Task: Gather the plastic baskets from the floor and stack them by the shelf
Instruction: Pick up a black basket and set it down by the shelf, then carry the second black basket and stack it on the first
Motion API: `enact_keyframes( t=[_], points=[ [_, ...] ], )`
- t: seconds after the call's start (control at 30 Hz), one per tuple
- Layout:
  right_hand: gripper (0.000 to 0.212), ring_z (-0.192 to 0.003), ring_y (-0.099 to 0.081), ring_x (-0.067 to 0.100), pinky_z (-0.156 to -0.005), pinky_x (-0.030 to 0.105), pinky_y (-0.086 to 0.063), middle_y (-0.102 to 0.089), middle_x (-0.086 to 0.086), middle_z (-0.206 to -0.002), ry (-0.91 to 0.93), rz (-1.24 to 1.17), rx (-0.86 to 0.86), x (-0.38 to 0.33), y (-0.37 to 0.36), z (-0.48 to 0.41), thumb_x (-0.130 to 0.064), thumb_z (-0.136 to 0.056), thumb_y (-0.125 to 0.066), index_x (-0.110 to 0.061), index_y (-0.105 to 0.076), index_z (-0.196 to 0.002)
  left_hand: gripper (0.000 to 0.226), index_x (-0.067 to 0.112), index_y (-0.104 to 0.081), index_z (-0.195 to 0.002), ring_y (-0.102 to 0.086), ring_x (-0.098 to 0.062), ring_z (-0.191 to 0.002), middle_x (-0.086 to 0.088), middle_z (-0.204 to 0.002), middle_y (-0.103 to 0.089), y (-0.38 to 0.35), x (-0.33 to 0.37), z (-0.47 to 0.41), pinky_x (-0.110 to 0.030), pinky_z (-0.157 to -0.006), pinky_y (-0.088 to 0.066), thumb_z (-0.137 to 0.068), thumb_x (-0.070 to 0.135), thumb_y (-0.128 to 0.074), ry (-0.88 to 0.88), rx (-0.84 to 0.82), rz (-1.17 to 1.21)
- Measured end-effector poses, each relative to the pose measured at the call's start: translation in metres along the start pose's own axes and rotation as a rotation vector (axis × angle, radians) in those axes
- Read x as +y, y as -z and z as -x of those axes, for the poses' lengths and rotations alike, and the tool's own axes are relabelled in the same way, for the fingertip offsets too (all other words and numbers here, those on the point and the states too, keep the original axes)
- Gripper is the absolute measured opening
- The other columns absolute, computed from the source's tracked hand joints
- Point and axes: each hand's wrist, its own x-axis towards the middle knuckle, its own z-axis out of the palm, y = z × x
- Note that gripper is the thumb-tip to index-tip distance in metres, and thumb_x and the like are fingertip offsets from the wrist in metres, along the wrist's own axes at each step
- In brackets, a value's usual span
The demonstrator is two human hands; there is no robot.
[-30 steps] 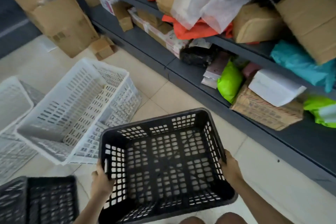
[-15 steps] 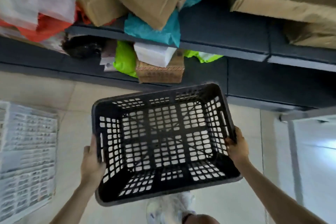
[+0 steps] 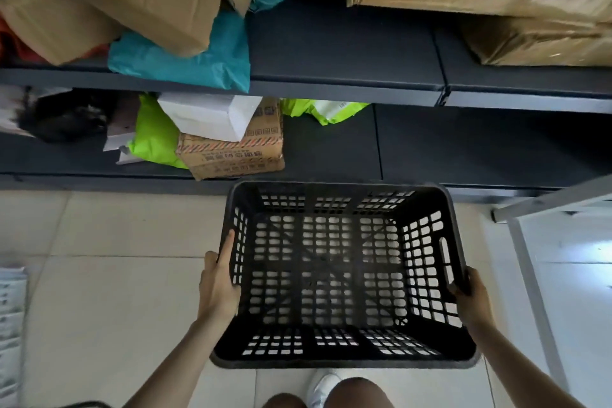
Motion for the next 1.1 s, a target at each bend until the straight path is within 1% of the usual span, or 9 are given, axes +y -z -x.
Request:
enact_keyframes(
  t=[0.07,0.13,0.27,0.43,0.57,0.73,0.87,1.0,1.1],
  points=[
    [0.023,-0.087,-0.052,0.033,-0.067,0.038,-0.039,-0.055,0.018,-0.091,-0.029,0.010,-0.058,-0.001,0.002,0.001,0.013,-0.084,-0.048,-0.002,-0.048,-0.101,0.087,0.035,-0.017,-0.147,-0.053,-0.025,-0.073,-0.008,-0.107,-0.042,0.004,0.006,-0.002,-0.031,-0.070,-0.042,-0.080,-0.009,-0.050,-0.001,-0.018,-0.033],
    [0.028,-0.098,-0.055,0.041,-0.078,0.044,-0.042,-0.058,0.023,-0.100,-0.045,0.106,-0.091,-0.001,0.006,-0.003,0.011,-0.085,-0.047,0.006,-0.050,-0.112,0.081,0.033,-0.020,-0.147,-0.053,-0.028,-0.080,-0.011,-0.118,-0.043,0.013,0.015,-0.002,-0.036,-0.071,-0.044,-0.081,-0.005,-0.049,0.015,-0.011,-0.107],
    [0.054,-0.119,-0.046,0.043,-0.101,0.048,-0.038,-0.052,0.027,-0.128,0.000,0.376,-0.125,-0.038,0.033,0.012,0.006,-0.081,-0.046,-0.004,-0.043,-0.134,0.067,0.031,-0.030,-0.143,-0.053,-0.032,-0.109,-0.008,-0.141,-0.032,0.042,0.051,0.014,-0.041,-0.074,-0.049,-0.083,0.008,-0.051,0.019,0.057,-0.263],
    [0.047,-0.100,-0.062,0.032,-0.079,0.037,-0.052,-0.067,0.012,-0.114,0.231,0.394,-0.257,-0.159,0.080,0.102,0.000,-0.084,-0.037,-0.016,-0.055,-0.124,0.062,0.028,-0.036,-0.140,-0.056,-0.030,-0.114,-0.001,-0.144,-0.039,0.104,0.107,0.060,-0.041,-0.082,-0.049,-0.083,0.005,-0.045,-0.063,0.075,-0.240],
    [0.039,-0.093,-0.063,0.033,-0.074,0.036,-0.051,-0.065,0.011,-0.110,0.458,0.489,-0.378,-0.261,0.118,0.206,-0.012,-0.087,-0.037,-0.025,-0.054,-0.120,0.056,0.026,-0.044,-0.136,-0.058,-0.032,-0.112,-0.004,-0.137,-0.053,0.173,0.150,0.111,-0.040,-0.087,-0.047,-0.084,0.005,-0.046,0.019,0.198,-0.121],
    [0.035,-0.105,-0.059,0.034,-0.082,0.036,-0.045,-0.063,0.012,-0.114,0.805,0.563,-0.431,-0.370,0.173,0.335,-0.016,-0.091,-0.039,-0.020,-0.053,-0.123,0.044,0.021,-0.056,-0.125,-0.060,-0.026,-0.110,-0.005,-0.122,-0.066,0.283,0.196,0.179,-0.034,-0.092,-0.044,-0.086,0.005,-0.046,0.126,0.315,0.295],
    [0.029,-0.109,-0.058,0.036,-0.084,0.040,-0.045,-0.061,0.015,-0.114,1.051,0.545,-0.417,-0.436,0.204,0.436,-0.018,-0.087,-0.046,-0.013,-0.054,-0.114,0.036,0.019,-0.061,-0.116,-0.062,-0.025,-0.106,-0.005,-0.111,-0.071,0.381,0.221,0.255,-0.027,-0.079,-0.041,-0.085,0.006,-0.050,0.092,0.449,0.293],
    [0.035,-0.112,-0.055,0.036,-0.088,0.039,-0.043,-0.059,0.014,-0.120,1.252,0.539,-0.500,-0.460,0.235,0.536,-0.017,-0.083,-0.050,-0.015,-0.054,-0.118,0.036,0.020,-0.060,-0.117,-0.063,-0.029,-0.096,-0.007,-0.099,-0.067,0.452,0.227,0.345,-0.029,-0.072,-0.045,-0.086,0.007,-0.048,0.130,0.535,0.327],
    [0.034,-0.113,-0.055,0.036,-0.088,0.039,-0.044,-0.058,0.014,-0.123,1.451,0.592,-0.543,-0.453,0.245,0.599,-0.014,-0.084,-0.048,-0.014,-0.051,-0.118,0.038,0.021,-0.057,-0.122,-0.060,-0.026,-0.101,-0.006,-0.103,-0.067,0.483,0.202,0.416,-0.035,-0.084,-0.048,-0.086,0.009,-0.049,0.196,0.628,0.273]
  ],
)
